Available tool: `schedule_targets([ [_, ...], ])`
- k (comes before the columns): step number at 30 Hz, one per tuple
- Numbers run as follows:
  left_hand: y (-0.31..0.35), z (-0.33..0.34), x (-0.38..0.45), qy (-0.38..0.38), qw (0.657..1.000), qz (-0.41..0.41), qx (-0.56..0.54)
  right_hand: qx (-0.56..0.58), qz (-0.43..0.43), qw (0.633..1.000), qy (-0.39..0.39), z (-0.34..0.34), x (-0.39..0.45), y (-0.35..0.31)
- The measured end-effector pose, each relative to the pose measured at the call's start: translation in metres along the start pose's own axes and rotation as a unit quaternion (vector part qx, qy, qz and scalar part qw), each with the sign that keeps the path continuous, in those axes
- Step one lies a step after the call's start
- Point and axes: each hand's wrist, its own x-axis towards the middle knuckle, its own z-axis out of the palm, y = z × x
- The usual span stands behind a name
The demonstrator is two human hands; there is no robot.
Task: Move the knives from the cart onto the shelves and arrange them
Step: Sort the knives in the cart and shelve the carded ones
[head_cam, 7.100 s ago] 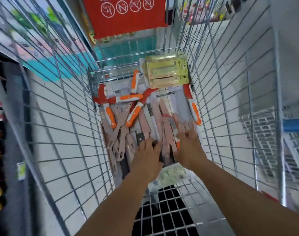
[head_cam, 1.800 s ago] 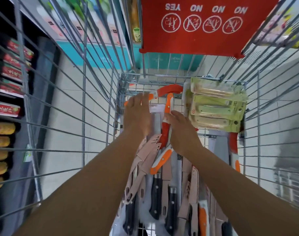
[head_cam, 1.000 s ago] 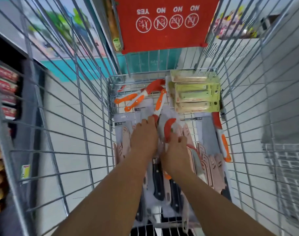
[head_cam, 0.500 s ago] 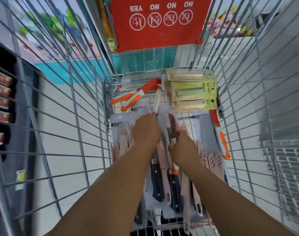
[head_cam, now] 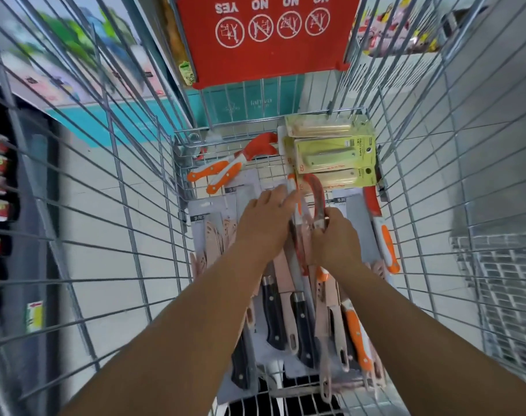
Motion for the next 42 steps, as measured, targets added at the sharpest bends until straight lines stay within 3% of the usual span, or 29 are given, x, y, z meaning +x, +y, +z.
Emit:
schedule_targets([
  [6, -0.009, 0.016, 0.037, 0.025, 0.985, 0.126, 0.115, -0.003, 0.017, 0.999, -0.031, -0.002, 0.010, 0.012],
  [11, -0.018, 0.007, 0.032, 0.072, 0.972, 0.170, 0.145, 0.017, -0.001, 0.999, -0.027, -0.012, 0.008, 0.018],
  [17, -0.032, -0.004, 0.008, 0.083, 0.989, 0.083, 0.092, 0.175, 0.041, 0.983, 0.024, -0.027, 0.002, 0.012],
  [19, -0.034, -0.008, -0.004, 0.096, 0.990, 0.076, 0.063, 0.320, 0.103, 0.942, 0.002, -0.031, 0.003, 0.001],
  [21, -0.035, -0.012, -0.018, 0.083, 0.995, 0.035, 0.044, 0.490, 0.168, 0.855, -0.028, -0.036, 0.004, -0.011],
  [23, -0.039, -0.011, -0.033, 0.066, 0.997, -0.026, 0.014, 0.573, 0.204, 0.793, -0.036, -0.038, 0.007, -0.021],
  [28, -0.040, -0.016, -0.053, 0.138, 0.968, -0.186, -0.102, 0.625, 0.248, 0.740, 0.000, -0.021, 0.013, -0.040],
  [31, -0.037, -0.022, -0.046, 0.171, 0.937, -0.241, -0.183, 0.605, 0.226, 0.762, -0.033, -0.008, 0.008, -0.054],
  [35, -0.031, -0.033, -0.031, 0.108, 0.951, -0.229, -0.177, 0.565, 0.190, 0.795, -0.111, 0.010, -0.001, -0.077],
  [38, -0.031, -0.034, -0.023, 0.045, 0.956, -0.218, -0.190, 0.542, 0.193, 0.807, -0.129, 0.022, 0.003, -0.095],
  [42, -0.044, -0.036, -0.018, 0.038, 0.956, -0.206, -0.205, 0.514, 0.205, 0.820, -0.147, 0.033, 0.015, -0.111],
])
